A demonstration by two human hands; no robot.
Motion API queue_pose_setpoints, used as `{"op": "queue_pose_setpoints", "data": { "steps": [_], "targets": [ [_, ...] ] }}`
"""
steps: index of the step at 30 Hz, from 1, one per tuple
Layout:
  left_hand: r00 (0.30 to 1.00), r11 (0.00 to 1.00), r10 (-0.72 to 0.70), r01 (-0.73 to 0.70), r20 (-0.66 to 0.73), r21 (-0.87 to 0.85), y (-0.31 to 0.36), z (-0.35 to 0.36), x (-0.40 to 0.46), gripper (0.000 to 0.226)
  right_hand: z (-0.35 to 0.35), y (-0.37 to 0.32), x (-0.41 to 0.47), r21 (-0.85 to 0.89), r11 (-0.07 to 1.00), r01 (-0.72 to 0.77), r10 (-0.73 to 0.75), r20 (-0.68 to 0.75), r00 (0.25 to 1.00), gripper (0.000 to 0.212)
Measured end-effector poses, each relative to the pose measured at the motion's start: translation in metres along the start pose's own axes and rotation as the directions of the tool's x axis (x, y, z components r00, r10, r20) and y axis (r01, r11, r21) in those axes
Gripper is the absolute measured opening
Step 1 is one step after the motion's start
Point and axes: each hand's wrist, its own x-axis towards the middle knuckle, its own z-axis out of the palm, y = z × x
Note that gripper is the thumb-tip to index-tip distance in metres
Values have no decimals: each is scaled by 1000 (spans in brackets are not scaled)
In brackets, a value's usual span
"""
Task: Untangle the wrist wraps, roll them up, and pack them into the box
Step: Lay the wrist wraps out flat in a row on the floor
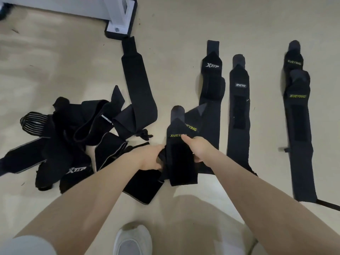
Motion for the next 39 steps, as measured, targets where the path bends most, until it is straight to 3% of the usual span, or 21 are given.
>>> {"op": "queue_pose_setpoints", "data": {
  "steps": [3, 7, 12, 14, 16, 18, 20, 21, 23, 24, 26, 28, 30, 33, 36, 39],
  "targets": [
    [997, 997, -68, 69, 21, -26, -11, 9, 0, 59, 11, -4, 8, 232, 971, 62, -54, -39, 998, 45],
    [992, 977, -124, 117, -30, -177, -18, 10, 6, 42, -11, 3, -7, 633, 767, -105, -30, 198, 980, 23],
    [993, 916, -89, 51, -77, -399, 3, -8, 25, 62, -61, 42, -10, 834, 550, -43, -276, 230, 933, 43],
    [997, 859, -74, 60, -8, -508, 18, -18, 35, 54, -73, 61, -10, 836, 543, -73, -289, 268, 919, 61],
    [997, 798, -67, 81, 46, -597, 36, -28, 43, 13, -79, 75, -9, 823, 559, -100, -277, 299, 913, 66],
    [998, 826, -37, 57, 47, -560, 52, -36, 52, 9, -79, 81, -9, 785, 611, -97, -263, 317, 911, 69],
    [995, 891, 84, -51, 54, -451, 65, -35, 60, 29, -77, 84, -7, 741, 666, -87, -238, 321, 917, 74],
    [991, 893, 129, -98, 42, -440, 71, -33, 64, 29, -76, 83, -6, 718, 692, -76, -238, 326, 915, 76],
    [978, 859, 206, -187, -11, -477, 84, -29, 67, 9, -73, 79, -6, 691, 721, -59, -261, 350, 900, 73],
    [978, 843, 204, -200, -47, -500, 88, -28, 70, 20, -72, 78, -7, 687, 725, -54, -283, 368, 886, 66],
    [981, 791, 174, -194, -92, -580, 91, -21, 71, 23, -74, 75, -11, 694, 719, -35, -354, 410, 841, 53],
    [986, 758, 125, -168, -112, -630, 88, -15, 68, 24, -76, 72, -14, 719, 695, -10, -417, 415, 809, 56],
    [991, 787, 56, -119, -121, -605, 80, -14, 62, 21, -78, 68, -17, 768, 639, -55, -387, 381, 840, 74],
    [952, 839, -135, -37, -274, -544, 59, -28, 48, 18, -78, 53, -18, 774, 630, -59, -250, 275, 928, 59],
    [828, 654, -445, 39, -342, -755, 28, -50, 30, 19, -80, 37, -24, 819, 573, 17, -236, 146, 961, 39],
    [788, 352, -547, -89, -282, -932, 14, -73, 5, 15, -83, 20, -34, 874, 485, 2, -328, 180, 928, 28]
  ]
}}
